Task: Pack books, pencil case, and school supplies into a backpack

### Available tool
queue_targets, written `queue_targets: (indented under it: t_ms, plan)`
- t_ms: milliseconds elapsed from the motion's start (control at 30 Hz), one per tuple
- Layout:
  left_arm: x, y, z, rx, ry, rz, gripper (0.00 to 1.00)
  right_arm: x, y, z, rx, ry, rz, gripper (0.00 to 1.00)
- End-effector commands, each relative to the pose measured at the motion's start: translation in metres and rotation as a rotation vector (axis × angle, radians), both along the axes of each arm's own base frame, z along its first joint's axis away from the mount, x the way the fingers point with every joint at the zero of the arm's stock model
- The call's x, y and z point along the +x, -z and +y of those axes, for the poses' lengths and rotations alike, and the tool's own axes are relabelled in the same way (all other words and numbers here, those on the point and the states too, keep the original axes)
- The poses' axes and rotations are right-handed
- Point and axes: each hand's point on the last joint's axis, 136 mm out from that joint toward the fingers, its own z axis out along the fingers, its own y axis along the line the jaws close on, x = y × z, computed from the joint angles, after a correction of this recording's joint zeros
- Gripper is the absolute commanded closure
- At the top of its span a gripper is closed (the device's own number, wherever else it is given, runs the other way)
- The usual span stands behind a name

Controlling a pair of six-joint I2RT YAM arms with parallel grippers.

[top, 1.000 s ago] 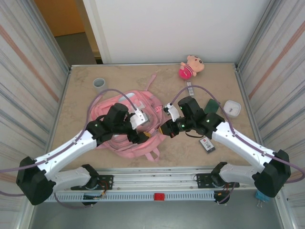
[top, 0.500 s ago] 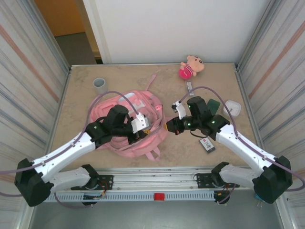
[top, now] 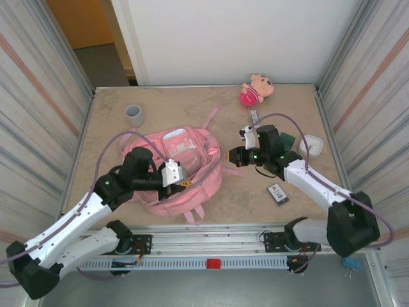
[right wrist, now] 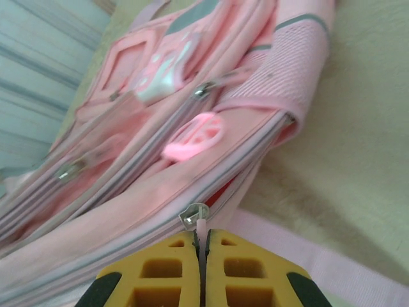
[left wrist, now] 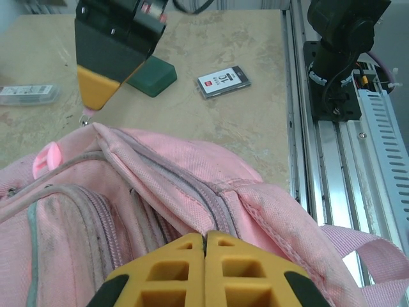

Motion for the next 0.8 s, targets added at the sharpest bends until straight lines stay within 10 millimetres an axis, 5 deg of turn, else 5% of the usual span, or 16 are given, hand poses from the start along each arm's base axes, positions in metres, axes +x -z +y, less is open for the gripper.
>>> queue_targets:
  t_ms: [0, 133, 267, 367, 467, 600, 767]
  plan:
    - [-0.012, -0.038, 0.002, -0.107, 0.062, -0.094, 1.00, 0.039, 0.009, -0.009, 0.011, 0.135, -0.044, 1.00]
    - [-0.007, -0.066, 0.008, -0.157, 0.047, -0.169, 1.00, 0.053, 0.016, 0.005, 0.068, 0.149, -0.029, 1.00]
    - [0.018, -0.047, 0.025, -0.049, -0.078, -0.161, 0.99, 0.050, 0.002, 0.020, 0.067, 0.128, -0.082, 1.00]
    - [0.039, -0.019, 0.040, 0.080, -0.218, -0.102, 0.63, 0.040, -0.016, 0.025, 0.054, 0.118, -0.143, 1.00]
    - [0.042, -0.019, 0.034, 0.076, -0.267, 0.002, 0.35, 0.026, -0.036, 0.033, 0.024, 0.094, -0.202, 1.00]
    - [0.053, -0.021, 0.008, 0.070, -0.346, 0.018, 0.20, 0.009, -0.058, 0.040, 0.008, 0.076, -0.266, 1.00]
    - [0.067, 0.003, -0.025, 0.141, -0.413, 0.069, 0.15, -0.005, -0.073, 0.046, 0.003, 0.055, -0.301, 1.00]
